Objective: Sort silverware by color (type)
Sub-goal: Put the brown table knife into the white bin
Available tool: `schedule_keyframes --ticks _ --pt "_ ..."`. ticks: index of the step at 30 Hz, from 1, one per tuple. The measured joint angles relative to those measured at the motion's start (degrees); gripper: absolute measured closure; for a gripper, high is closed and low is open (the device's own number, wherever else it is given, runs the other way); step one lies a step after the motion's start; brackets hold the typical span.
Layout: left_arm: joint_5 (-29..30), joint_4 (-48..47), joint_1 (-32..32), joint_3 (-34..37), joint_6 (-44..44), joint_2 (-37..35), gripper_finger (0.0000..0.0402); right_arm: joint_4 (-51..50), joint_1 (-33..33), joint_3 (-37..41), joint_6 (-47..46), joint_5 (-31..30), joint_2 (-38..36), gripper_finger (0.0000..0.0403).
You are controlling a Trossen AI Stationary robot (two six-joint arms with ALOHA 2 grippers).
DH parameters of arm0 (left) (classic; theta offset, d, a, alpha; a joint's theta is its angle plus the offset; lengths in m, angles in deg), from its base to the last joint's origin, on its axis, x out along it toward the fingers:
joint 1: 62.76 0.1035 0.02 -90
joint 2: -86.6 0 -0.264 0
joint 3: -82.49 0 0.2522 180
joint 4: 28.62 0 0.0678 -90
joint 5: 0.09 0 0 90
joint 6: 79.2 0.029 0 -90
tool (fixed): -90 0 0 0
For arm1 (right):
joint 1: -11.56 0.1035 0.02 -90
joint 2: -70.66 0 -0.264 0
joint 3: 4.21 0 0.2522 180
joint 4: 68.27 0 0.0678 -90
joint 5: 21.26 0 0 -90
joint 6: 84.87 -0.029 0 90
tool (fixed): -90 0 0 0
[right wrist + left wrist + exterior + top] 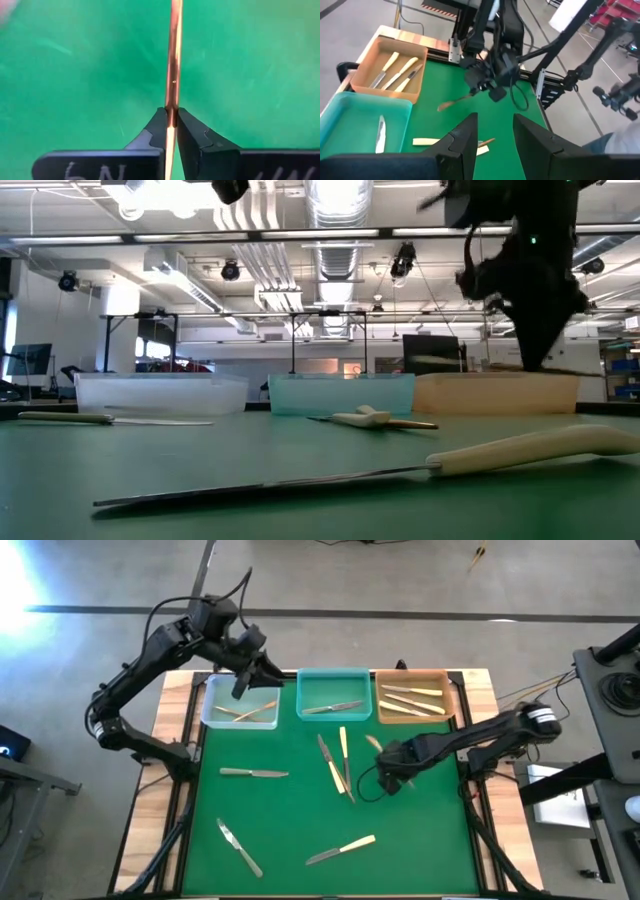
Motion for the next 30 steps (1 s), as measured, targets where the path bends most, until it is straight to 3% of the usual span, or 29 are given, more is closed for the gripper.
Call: schedule_keyframes --ticks 4,9,13,17,19,23,27,30 --pt "0.3 0.0 -1.5 1.1 0.0 -0.1 0.0294 2.0 -1.8 -0.2 5.6 -8.1 -5.5 0.039" --pt "-1.3 8.6 -5.8 6.8 0.0 -0.1 0.0294 12.6 -5.1 -0.2 12.7 -17.4 -10.4 0.0391" --pt "-2.6 23.6 -9.4 13.6 0.0 0.0 0.0294 26.4 -7.6 -0.2 20.9 -21.1 -13.6 0.0391" --pt "-2.5 44.6 -11.3 21.4 -3.3 0.0 0.0294 40.4 -8.5 -0.4 29.1 -20.1 -15.6 0.0391" --pt "0.0 56.1 -11.5 25.2 -7.9 0.0 0.0294 43.9 -8.6 -0.4 32.3 -19.8 -16.2 0.0391" --pt "11.6 71.2 -11.5 31.4 -15.9 0.0 0.0294 48.1 -8.6 -0.4 38.2 -19.8 -16.5 0.0391" --pt "22.1 73.1 -11.5 34.8 -21.5 0.0 0.0294 52.3 -8.7 -0.4 41.8 -19.9 -15.7 0.0391" --pt "23.0 73.9 -11.7 35.6 -23.3 0.1 0.0294 54.5 -9.0 -0.4 42.6 -19.8 -15.0 0.0391"
